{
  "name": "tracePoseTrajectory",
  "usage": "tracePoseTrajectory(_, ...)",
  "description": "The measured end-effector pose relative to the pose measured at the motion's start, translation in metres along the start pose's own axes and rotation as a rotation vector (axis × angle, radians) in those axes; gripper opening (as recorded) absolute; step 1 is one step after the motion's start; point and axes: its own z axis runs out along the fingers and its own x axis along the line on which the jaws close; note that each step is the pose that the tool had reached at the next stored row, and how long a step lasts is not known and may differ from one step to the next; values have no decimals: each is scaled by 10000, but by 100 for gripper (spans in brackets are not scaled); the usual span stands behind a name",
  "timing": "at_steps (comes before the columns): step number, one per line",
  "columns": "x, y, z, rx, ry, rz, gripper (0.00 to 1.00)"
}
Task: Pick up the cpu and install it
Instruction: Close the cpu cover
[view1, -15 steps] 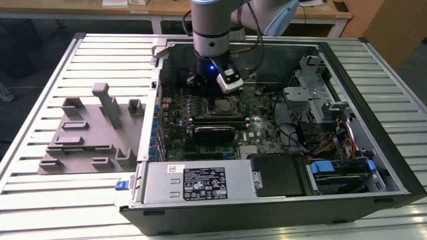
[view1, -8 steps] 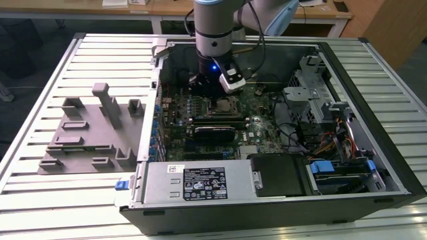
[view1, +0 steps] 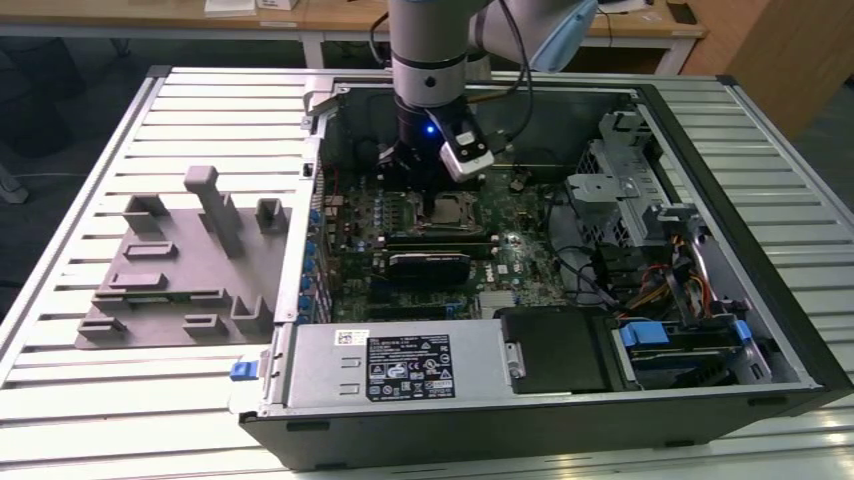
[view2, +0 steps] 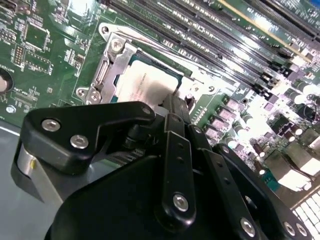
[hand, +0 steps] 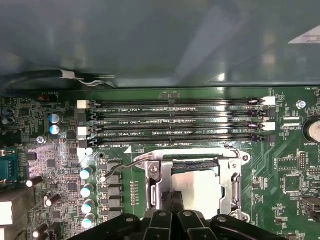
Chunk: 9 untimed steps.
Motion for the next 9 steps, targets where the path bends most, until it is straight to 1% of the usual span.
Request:
tracePoseTrajectory(2,9,-1,-1,1,0,-3,11)
tracePoseTrajectory(5,47,-2,1,0,-4,-5,11)
tracePoseTrajectory(9,62,-3,22,1,-4,-15,11)
